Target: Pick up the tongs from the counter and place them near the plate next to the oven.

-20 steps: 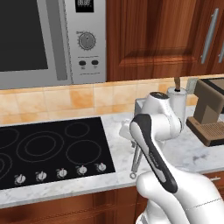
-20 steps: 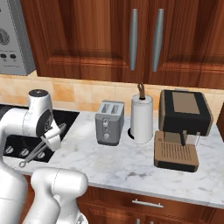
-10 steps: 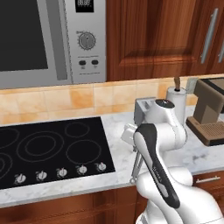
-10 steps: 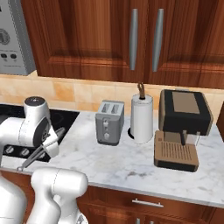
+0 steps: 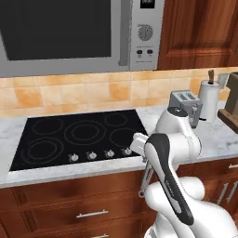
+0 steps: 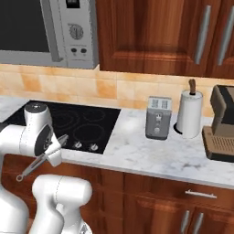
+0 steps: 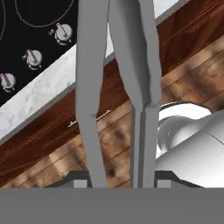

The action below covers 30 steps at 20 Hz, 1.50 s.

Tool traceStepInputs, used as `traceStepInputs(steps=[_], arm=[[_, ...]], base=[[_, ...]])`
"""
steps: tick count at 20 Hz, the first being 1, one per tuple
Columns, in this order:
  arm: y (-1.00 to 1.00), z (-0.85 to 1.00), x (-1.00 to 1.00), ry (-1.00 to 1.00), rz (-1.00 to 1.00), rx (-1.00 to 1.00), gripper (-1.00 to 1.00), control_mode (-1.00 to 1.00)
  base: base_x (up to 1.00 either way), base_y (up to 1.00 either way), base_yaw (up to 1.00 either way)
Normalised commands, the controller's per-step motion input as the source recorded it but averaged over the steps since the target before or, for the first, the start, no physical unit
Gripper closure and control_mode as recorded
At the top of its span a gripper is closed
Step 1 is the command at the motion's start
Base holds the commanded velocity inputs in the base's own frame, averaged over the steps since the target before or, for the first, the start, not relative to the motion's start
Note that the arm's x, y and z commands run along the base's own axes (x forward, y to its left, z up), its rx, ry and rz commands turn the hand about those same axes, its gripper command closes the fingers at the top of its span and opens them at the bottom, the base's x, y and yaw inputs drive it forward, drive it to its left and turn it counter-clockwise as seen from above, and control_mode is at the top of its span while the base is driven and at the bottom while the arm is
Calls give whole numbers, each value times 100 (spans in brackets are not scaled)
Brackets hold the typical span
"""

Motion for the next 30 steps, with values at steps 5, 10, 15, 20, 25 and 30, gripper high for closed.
traceStepInputs(steps=[5,10,15,20,25,30], arm=[[0,0,0,0,0,0,100,100],[0,0,0,0,0,0,100,100],[0,0,0,0,0,0,100,100],[0,0,0,0,0,0,100,100],[0,0,0,0,0,0,100,100],[0,0,0,0,0,0,100,100]], base=[[-2,100,12],[20,100,9],[30,100,6],[39,100,3],[52,100,0],[66,92,0]])
